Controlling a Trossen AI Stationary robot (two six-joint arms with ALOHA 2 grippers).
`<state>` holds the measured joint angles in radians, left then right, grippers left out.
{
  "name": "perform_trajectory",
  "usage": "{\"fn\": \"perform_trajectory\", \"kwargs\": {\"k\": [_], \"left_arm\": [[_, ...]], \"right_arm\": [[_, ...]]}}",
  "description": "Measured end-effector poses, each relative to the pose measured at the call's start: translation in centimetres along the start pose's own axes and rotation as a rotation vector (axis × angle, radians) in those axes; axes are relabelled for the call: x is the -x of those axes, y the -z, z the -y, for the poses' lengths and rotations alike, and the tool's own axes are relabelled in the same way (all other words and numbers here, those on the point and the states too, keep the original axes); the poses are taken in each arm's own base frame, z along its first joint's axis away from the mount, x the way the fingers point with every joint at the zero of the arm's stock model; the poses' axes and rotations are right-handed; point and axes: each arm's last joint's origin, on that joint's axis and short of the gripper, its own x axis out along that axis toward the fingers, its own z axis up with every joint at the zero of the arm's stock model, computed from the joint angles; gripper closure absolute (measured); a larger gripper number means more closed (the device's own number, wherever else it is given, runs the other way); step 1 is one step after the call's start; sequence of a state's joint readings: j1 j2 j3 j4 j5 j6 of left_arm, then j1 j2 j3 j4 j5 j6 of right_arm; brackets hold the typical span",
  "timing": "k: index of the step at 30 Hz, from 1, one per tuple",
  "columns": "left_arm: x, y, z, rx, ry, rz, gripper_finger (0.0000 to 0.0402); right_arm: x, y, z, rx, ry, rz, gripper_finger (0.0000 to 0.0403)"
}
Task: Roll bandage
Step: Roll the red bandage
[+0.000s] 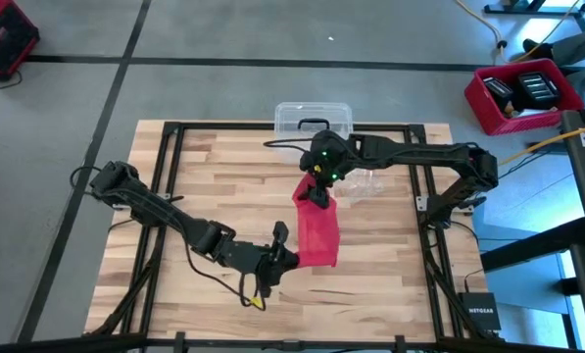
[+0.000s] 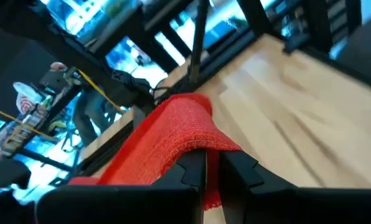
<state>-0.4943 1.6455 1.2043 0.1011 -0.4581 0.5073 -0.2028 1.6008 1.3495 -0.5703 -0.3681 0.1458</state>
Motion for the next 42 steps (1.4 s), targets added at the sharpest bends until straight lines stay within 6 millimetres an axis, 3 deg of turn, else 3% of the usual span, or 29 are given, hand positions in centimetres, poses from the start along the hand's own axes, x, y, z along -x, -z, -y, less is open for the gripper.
{"fn": "perform_trajectory", "kwargs": {"k": [8,14,18,23,29,33,37,39,42], "left_arm": [[-0.7,5.2,1.2,0.248,-0.074,0.069,0.0384],[-1.0,7.2,0.9,0.421,-0.092,0.037,0.0384],[-1.0,7.9,1.0,0.462,-0.092,0.021,0.0384],[-1.0,8.4,1.3,0.476,-0.085,0.004,0.0384],[-1.0,8.4,1.3,0.486,-0.085,0.003,0.0384],[-1.1,8.5,1.4,0.497,-0.08,0.006,0.0384],[-1.6,8.8,1.9,0.511,-0.063,0.002,0.0384],[-1.6,8.8,2.0,0.521,-0.056,0.003,0.0384],[-1.6,8.7,2.0,0.517,-0.06,0.016,0.0384]], "right_arm": [[-0.2,0.1,0.1,0.024,0.008,-0.008,0.0142],[-0.2,0.1,0.2,0.026,0.022,-0.006,0.0141],[-0.3,0.2,0.1,-0.054,0.049,-0.008,0.0141],[0.0,1.5,-0.3,-0.123,-0.147,-0.165,0.0141],[0.4,1.0,0.2,-0.128,0.071,-0.091,0.0141],[0.3,-0.4,0.4,-0.125,0.169,0.076,0.0141],[0.3,-0.6,0.3,-0.108,0.153,0.087,0.0141],[0.8,-0.1,0.1,-0.107,0.126,0.035,0.0141],[3.2,0.6,-1.2,-0.065,0.111,0.012,0.0141]]}}
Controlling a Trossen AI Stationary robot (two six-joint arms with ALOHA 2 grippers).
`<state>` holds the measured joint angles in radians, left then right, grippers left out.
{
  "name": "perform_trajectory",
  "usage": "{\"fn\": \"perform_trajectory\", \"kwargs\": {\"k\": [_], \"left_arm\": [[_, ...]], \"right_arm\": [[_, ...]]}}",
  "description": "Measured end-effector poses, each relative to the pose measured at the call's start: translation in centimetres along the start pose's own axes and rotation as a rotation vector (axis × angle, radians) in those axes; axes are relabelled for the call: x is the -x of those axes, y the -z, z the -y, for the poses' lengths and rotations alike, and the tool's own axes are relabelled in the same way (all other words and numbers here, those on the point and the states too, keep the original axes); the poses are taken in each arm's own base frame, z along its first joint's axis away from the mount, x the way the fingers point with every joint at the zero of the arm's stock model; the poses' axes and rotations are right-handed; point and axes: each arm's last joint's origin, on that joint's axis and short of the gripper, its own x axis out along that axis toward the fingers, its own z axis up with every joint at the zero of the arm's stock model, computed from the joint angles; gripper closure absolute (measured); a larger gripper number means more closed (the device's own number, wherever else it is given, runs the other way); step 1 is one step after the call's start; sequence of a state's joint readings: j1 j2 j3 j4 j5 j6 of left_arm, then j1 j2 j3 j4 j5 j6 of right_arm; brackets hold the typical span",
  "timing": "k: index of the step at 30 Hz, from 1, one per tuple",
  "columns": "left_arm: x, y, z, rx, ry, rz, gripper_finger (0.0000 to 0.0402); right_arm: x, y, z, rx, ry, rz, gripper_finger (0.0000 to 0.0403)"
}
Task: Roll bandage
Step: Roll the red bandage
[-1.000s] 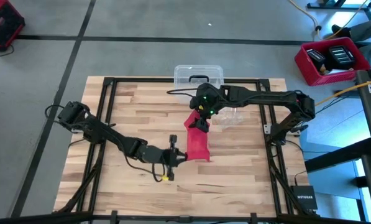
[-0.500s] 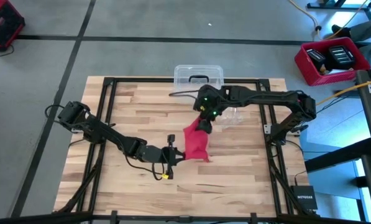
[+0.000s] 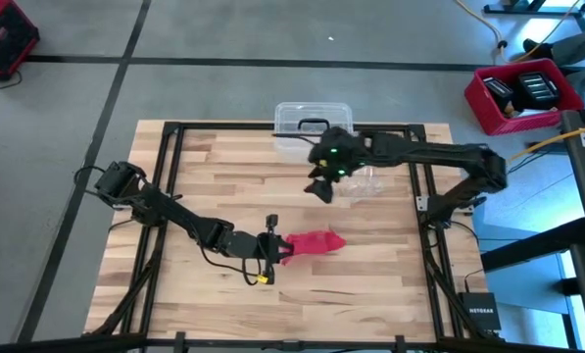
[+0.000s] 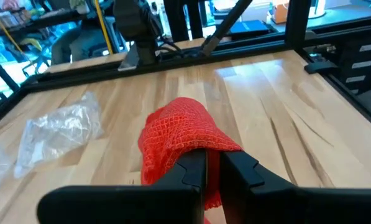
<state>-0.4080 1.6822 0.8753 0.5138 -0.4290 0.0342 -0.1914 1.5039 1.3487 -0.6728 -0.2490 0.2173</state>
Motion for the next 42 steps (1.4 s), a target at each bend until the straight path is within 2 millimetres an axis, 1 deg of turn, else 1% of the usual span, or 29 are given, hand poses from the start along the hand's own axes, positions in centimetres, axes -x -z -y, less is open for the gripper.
{"fn": "perform_trajectory", "kwargs": {"k": [5,7,8,10,13,16,17,20,22,24,26,29,31,33,37,40,42], "left_arm": [[0.1,-1.1,-0.1,-0.026,-0.007,0.098,0.0384],[0.3,-1.9,-0.2,-0.066,-0.015,0.149,0.0384],[0.4,-2.4,-0.3,-0.087,-0.02,0.169,0.0384],[0.9,-4.2,-0.5,-0.119,-0.032,0.223,0.0384],[2.1,-7.5,-1.0,-0.176,-0.061,0.323,0.0384],[3.4,-10.4,-1.6,-0.208,-0.092,0.404,0.0384],[3.8,-11.1,-1.9,-0.22,-0.102,0.426,0.0384],[4.6,-12.8,-2.7,-0.256,-0.137,0.466,0.0384],[5.0,-13.5,-3.3,-0.277,-0.164,0.483,0.0384],[5.3,-14.1,-3.7,-0.274,-0.177,0.498,0.0384],[5.3,-14.7,-4.1,-0.263,-0.193,0.515,0.0384],[5.4,-15.2,-4.2,-0.261,-0.197,0.52,0.0384],[5.3,-15.2,-4.4,-0.262,-0.201,0.517,0.0384],[5.2,-15.1,-4.5,-0.259,-0.198,0.508,0.0384],[4.9,-14.9,-4.8,-0.262,-0.203,0.487,0.0384],[4.8,-14.9,-5.1,-0.237,-0.208,0.49,0.0384],[4.7,-14.9,-5.4,-0.223,-0.213,0.489,0.0384]], "right_arm": [[5.4,1.8,-3.1,0.153,0.029,0.026,0.0141],[7.7,2.6,-4.5,0.202,0.029,0.078,0.0141],[8.7,3.1,-5.1,0.221,0.033,0.1,0.0141],[10.4,4.1,-6.1,0.261,0.04,0.149,0.0141],[11.7,6.0,-7.1,0.312,0.052,0.197,0.0141],[12.1,7.9,-7.4,0.34,0.079,0.263,0.0141],[12.0,8.5,-7.4,0.346,0.087,0.287,0.0141],[10.6,10.0,-7.1,0.35,0.101,0.362,0.0141],[9.1,11.0,-6.8,0.349,0.109,0.382,0.0141],[7.4,11.6,-6.5,0.335,0.098,0.424,0.0141],[5.5,12.6,-6.0,0.317,0.099,0.411,0.0141],[2.9,13.6,-5.5,0.31,0.115,0.386,0.0141],[1.8,13.9,-5.5,0.304,0.098,0.347,0.0141],[1.2,13.9,-5.7,0.279,0.047,0.321,0.0141],[0.9,13.7,-6.5,0.263,-0.055,0.33,0.0141],[0.7,13.6,-7.3,0.242,-0.044,0.387,0.0141],[0.2,13.6,-7.8,0.237,0.007,0.421,0.0141]]}}
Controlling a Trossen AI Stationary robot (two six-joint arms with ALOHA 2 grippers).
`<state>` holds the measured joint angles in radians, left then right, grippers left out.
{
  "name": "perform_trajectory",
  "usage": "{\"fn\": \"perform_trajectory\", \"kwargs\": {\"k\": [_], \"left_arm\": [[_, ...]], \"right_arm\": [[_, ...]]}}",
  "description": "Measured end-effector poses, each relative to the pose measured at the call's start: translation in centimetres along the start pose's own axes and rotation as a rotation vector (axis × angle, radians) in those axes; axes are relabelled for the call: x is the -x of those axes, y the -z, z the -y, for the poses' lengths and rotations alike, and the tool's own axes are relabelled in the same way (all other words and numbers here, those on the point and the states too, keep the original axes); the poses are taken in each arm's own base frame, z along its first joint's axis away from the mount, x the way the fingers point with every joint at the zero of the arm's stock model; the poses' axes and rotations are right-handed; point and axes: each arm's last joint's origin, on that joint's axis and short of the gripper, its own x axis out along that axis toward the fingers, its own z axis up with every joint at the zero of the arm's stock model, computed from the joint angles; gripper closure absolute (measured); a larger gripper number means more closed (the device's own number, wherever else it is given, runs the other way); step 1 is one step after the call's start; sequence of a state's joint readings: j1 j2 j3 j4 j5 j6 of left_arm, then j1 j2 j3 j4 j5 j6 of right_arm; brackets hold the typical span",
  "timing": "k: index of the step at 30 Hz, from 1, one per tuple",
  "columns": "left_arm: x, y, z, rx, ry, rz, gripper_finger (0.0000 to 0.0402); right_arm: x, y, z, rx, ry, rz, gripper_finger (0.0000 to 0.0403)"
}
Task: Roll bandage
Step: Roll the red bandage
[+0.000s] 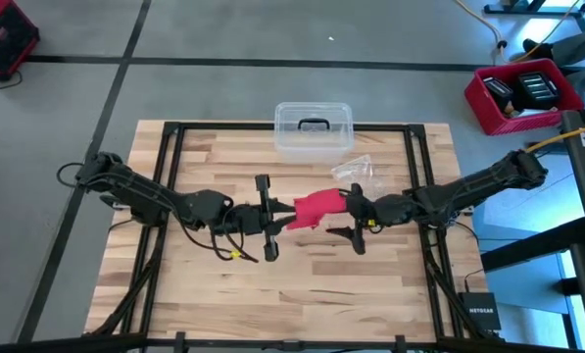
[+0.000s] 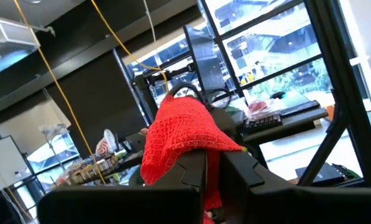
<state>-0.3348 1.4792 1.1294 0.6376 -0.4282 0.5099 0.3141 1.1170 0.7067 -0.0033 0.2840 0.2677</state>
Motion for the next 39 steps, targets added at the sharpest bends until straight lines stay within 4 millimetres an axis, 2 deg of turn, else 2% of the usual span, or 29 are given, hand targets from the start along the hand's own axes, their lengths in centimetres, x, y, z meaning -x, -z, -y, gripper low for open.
{"fn": "perform_trajectory", "kwargs": {"k": [6,12,17,21,26,28,33,39], "left_arm": [[-0.2,0.3,-0.4,0.009,-0.01,-0.011,0.0384],[-0.2,0.4,-0.3,-0.003,-0.004,-0.021,0.0384],[-0.2,0.4,-0.3,0.003,-0.003,-0.024,0.0384],[0.0,0.3,0.1,0.004,0.008,-0.026,0.0384],[0.6,-0.3,1.3,0.01,0.043,-0.014,0.0384],[0.8,-1.2,1.7,0.016,0.058,0.005,0.0384],[1.2,-3.4,2.0,-0.03,0.069,0.082,0.0384],[1.0,-4.0,1.7,-0.155,0.058,0.092,0.0384]], "right_arm": [[-1.7,1.1,-1.1,-0.02,0.181,0.04,0.0141],[-1.8,1.8,-1.7,-0.078,0.296,0.068,0.0141],[-2.3,2.4,-1.5,-0.051,0.41,0.064,0.0141],[-2.8,3.5,-0.9,0.01,0.49,-0.009,0.0141],[-2.1,4.6,-0.1,0.046,0.591,-0.099,0.0141],[-1.7,4.7,0.1,0.057,0.624,-0.103,0.0141],[-0.9,3.7,0.1,0.046,0.571,-0.109,0.0141],[0.0,0.5,-1.3,0.067,0.276,-0.139,0.0141]]}}
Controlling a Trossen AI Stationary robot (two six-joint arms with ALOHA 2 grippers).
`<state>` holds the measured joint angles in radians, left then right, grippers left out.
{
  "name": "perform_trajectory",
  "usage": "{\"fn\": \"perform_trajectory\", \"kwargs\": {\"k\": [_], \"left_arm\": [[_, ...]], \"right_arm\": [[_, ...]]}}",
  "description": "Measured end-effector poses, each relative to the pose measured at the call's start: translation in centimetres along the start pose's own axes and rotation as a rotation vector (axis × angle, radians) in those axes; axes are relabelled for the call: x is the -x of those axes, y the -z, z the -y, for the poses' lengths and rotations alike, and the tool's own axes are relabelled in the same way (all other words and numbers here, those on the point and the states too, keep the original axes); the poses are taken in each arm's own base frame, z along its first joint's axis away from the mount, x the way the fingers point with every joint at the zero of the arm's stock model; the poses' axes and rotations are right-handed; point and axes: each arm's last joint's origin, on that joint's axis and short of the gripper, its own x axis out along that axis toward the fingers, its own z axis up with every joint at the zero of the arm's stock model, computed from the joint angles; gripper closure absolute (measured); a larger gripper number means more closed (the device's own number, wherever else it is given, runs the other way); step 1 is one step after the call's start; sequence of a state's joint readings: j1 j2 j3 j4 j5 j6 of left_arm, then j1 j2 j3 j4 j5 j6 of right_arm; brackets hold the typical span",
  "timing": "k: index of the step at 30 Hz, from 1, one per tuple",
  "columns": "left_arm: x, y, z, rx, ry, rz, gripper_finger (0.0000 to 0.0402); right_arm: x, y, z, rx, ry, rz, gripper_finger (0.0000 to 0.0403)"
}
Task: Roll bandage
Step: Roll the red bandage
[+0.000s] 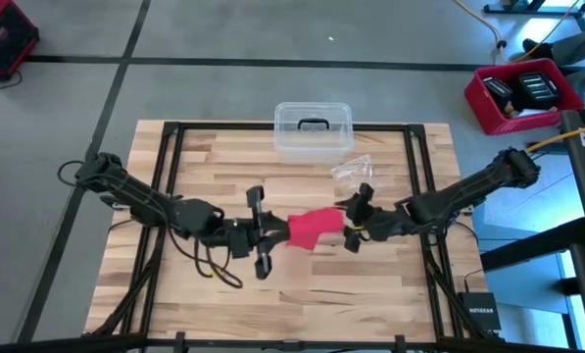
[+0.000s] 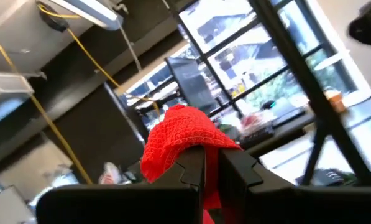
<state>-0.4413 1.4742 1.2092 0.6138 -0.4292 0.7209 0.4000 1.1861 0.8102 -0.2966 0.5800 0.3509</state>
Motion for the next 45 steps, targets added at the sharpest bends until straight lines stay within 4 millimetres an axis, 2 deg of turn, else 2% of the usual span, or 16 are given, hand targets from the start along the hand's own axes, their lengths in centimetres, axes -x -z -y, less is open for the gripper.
{"fn": "perform_trajectory", "kwargs": {"k": [4,7,14,20,27,31,41,45], "left_arm": [[-0.3,-0.1,-0.9,-0.048,-0.043,-0.004,0.0384],[-0.5,0.2,-1.1,-0.073,-0.069,-0.038,0.0384],[-0.2,0.1,-1.3,-0.005,-0.088,-0.087,0.0384],[0.9,-0.3,-2.4,0.133,-0.071,-0.156,0.0384],[1.5,0.1,-1.9,0.193,0.0,-0.229,0.0384],[1.5,0.0,-1.5,0.199,0.093,-0.191,0.0384],[1.5,-0.1,-1.2,0.23,0.17,-0.149,0.0384],[1.5,-0.1,-1.2,0.237,0.181,-0.143,0.0384]], "right_arm": [[1.2,-1.4,0.2,-0.021,-0.063,0.054,0.0141],[1.6,-1.6,0.4,0.016,-0.076,0.065,0.0141],[2.0,-2.2,0.3,0.124,-0.122,0.126,0.0141],[2.6,-3.6,0.0,0.168,-0.213,0.256,0.0141],[3.4,-5.9,-0.5,0.177,-0.27,0.509,0.0141],[3.0,-6.6,-0.7,0.179,-0.253,0.59,0.0141],[1.8,-7.1,-1.8,0.209,-0.26,0.685,0.0142],[1.4,-7.2,-2.0,0.262,-0.277,0.713,0.017]]}}
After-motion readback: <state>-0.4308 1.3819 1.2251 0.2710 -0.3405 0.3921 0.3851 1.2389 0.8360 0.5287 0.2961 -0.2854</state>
